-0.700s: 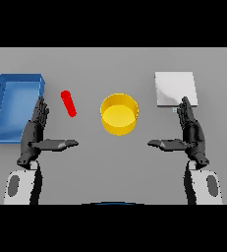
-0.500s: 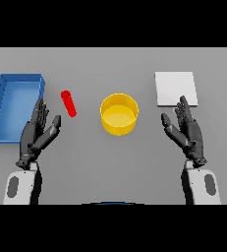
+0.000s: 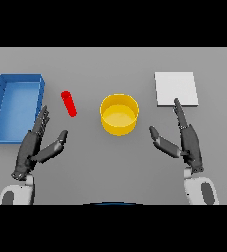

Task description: Pick up the red beaker and tilt it to pour out 1 green nut into yellow bowl. Pick up the yellow bowl and place it on the metallic measuring scale.

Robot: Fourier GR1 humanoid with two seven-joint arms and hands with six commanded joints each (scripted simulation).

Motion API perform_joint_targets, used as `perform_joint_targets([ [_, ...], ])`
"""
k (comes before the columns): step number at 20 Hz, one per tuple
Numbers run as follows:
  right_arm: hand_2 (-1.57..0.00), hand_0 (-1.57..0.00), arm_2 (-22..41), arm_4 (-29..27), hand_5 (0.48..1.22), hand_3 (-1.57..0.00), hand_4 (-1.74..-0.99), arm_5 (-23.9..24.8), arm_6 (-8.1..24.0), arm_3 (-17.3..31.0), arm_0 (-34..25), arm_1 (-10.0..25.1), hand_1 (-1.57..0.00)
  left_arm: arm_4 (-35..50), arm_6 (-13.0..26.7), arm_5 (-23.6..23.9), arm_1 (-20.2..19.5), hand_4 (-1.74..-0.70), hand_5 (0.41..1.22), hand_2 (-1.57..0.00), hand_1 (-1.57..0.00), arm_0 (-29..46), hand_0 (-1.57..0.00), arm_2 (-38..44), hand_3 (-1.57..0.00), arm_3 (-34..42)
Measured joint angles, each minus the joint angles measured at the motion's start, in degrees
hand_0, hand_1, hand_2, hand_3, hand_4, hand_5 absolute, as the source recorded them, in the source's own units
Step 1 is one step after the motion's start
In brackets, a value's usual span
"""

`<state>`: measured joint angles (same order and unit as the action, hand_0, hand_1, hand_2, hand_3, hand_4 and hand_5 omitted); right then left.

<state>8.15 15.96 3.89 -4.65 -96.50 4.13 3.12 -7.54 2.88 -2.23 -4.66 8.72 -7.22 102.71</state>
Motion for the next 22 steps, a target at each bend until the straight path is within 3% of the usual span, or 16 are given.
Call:
perform_joint_targets([
  [5, 0.00, 0.00, -0.5, -2.8, 0.627, 0.00, -1.197, -1.9, 0.4, -0.2, -0.6, -0.3, 0.00, 0.2, 3.0, 0.0, 0.0, -1.16, 0.645, 0.00, 0.00, -7.0, 0.00, 2.0, 0.00, -8.5],
  [16, 0.00, 0.00, -1.4, -3.8, 0.627, 0.00, -1.222, -2.4, -0.6, 0.3, -0.9, 0.3, 0.00, -0.4, -4.1, -0.3, 0.1, -1.20, 0.651, 0.00, 0.00, -23.5, 0.00, 6.0, 0.00, -30.4],
  [22, 0.00, 0.00, -1.0, -4.6, 0.635, 0.00, -1.234, -3.2, -0.2, -0.3, 0.1, -0.2, 0.00, -3.1, -4.4, 2.2, 0.6, -1.20, 0.669, 0.00, 0.00, -30.1, 0.00, 6.3, 0.00, -38.0],
])
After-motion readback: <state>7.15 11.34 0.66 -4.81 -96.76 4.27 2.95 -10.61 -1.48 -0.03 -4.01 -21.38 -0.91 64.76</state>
